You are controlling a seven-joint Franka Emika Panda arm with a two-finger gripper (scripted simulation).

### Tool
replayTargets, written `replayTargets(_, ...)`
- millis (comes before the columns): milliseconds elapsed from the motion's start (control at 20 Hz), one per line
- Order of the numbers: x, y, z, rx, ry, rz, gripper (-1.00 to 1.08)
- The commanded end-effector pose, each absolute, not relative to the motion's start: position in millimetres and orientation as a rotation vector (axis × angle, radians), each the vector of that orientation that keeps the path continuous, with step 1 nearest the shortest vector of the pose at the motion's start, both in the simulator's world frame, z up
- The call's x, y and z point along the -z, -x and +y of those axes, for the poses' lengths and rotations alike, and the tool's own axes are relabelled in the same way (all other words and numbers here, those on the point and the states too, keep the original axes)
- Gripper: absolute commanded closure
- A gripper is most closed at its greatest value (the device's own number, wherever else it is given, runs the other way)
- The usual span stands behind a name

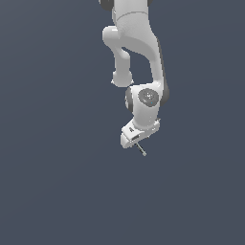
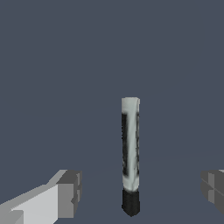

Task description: Pick up the object and move it to a goal position.

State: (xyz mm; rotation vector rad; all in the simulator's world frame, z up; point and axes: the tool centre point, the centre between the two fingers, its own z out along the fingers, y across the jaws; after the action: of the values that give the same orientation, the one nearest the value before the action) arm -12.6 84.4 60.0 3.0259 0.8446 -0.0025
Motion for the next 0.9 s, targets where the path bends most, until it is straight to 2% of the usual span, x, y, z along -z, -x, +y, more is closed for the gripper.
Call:
replayTargets(0,-57.5,12.7,84.3,0.002,-3.026,0.845,-0.92)
replayTargets(750,-9.6,12.6,84.9,0.000,-3.023,0.854,-0.92)
replayTargets(800,-9.6,12.6,84.9,0.000,-3.023,0.854,1.08)
replayTargets(850,-9.6,12.6,84.9,0.000,-3.023,0.854,1.08)
